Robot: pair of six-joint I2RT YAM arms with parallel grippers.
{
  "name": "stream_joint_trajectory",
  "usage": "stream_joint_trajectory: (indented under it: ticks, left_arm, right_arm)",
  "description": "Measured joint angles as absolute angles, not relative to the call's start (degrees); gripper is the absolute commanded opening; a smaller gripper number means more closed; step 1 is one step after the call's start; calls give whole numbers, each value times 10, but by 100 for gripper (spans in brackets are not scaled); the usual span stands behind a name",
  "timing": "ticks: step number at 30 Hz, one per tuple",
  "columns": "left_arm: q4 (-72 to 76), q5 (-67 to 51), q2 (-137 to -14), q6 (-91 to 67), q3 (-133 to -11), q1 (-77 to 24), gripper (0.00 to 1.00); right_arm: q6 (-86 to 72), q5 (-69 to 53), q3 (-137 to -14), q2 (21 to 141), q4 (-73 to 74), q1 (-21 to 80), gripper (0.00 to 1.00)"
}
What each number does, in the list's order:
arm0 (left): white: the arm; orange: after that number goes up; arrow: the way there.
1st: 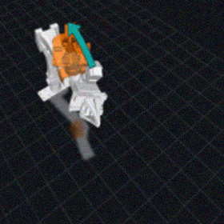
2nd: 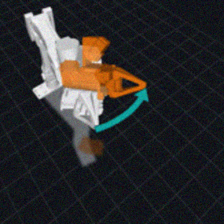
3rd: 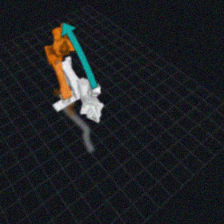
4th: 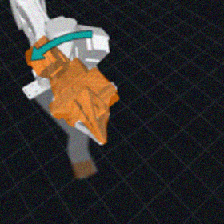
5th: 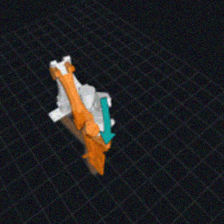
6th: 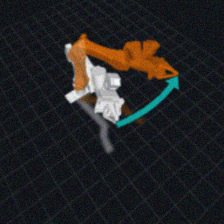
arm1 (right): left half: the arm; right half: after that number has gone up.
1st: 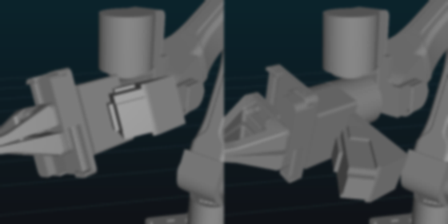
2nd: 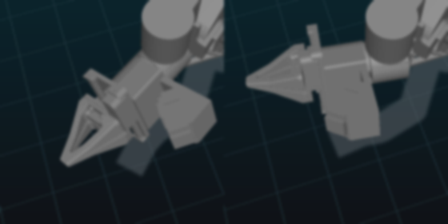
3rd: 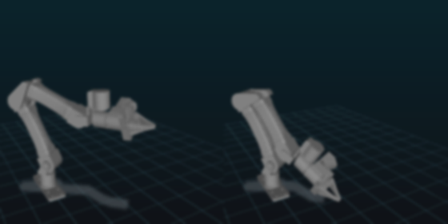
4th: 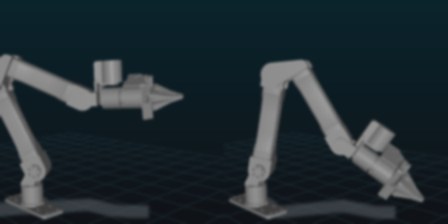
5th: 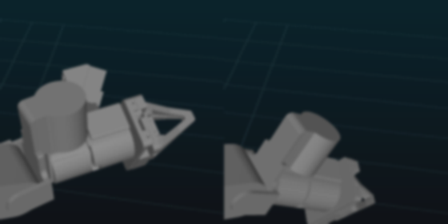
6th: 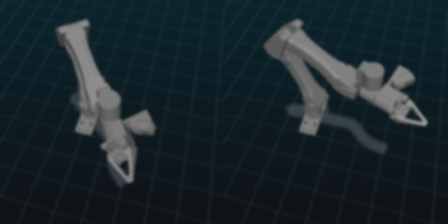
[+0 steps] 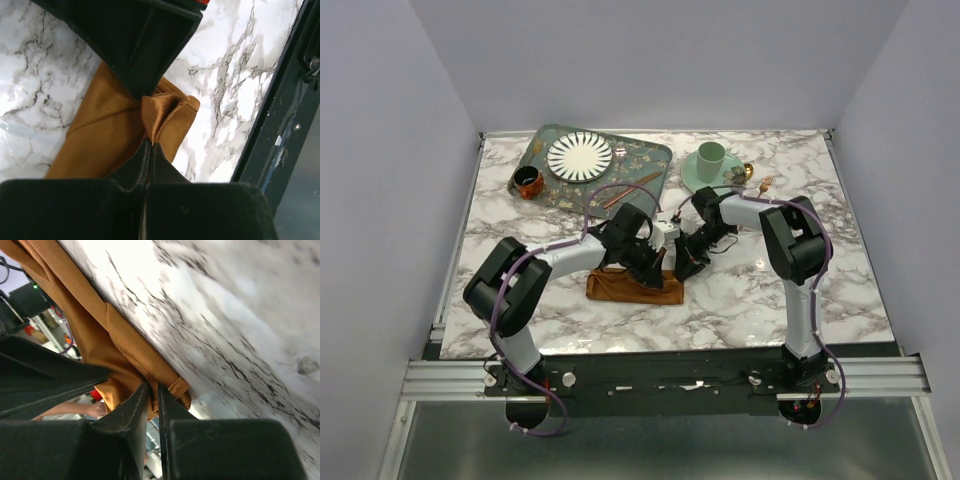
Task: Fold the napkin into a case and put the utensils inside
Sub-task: Stuff the top corner of the smaller-rectangle-folded napkin into the folded napkin.
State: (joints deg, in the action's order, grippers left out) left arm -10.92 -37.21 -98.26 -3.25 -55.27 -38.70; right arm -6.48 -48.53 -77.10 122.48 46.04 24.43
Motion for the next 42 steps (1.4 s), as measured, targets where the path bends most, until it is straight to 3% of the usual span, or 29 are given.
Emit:
stream_joint_trajectory:
  ticks: [12,22,32,42]
  left_arm:
    - [-135,-373,-982,-95,-538,-368,0]
    - [-135,-396,-1026,-129,-552,-350,0]
    - [-140,-421,-1044,-140,-564,-338,0]
    - [-140,-454,-1063,-152,-569,-319,0]
  right_arm:
    - [-34,-470,-783,1222,464,245,22]
    - [6,-443,-783,1196,454,252,29]
    - [27,-420,-739,1107,392,266,33]
    - [63,-352,-684,1049,312,299,26]
